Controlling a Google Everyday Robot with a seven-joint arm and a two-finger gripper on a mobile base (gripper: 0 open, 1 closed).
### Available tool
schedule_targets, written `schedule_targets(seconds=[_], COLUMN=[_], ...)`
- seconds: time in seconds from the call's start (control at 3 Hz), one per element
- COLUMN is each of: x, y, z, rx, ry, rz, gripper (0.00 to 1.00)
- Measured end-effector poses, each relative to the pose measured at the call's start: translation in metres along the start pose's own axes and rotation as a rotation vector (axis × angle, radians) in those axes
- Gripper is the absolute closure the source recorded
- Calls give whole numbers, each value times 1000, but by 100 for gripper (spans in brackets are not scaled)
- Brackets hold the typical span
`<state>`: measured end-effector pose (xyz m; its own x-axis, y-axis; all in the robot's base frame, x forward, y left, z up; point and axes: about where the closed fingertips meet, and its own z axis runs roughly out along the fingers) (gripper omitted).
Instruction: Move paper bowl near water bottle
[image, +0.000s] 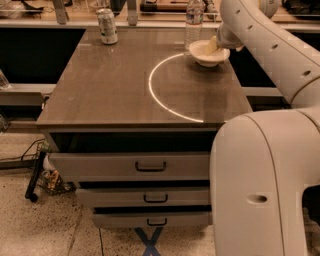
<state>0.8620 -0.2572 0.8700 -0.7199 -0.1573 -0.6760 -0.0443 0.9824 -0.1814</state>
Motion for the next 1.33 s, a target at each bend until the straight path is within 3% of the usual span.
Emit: schedule_targets(seconds=[0.33, 0.67, 1.0, 1.33], x=[-9, -28, -39, -51], y=[-15, -46, -68, -85], z=[-17, -68, -139, -229], rx=[8, -9, -77, -168], ry=[-46, -171, -332, -574], rz=[11, 11, 11, 29], gripper=[0, 0, 0, 0])
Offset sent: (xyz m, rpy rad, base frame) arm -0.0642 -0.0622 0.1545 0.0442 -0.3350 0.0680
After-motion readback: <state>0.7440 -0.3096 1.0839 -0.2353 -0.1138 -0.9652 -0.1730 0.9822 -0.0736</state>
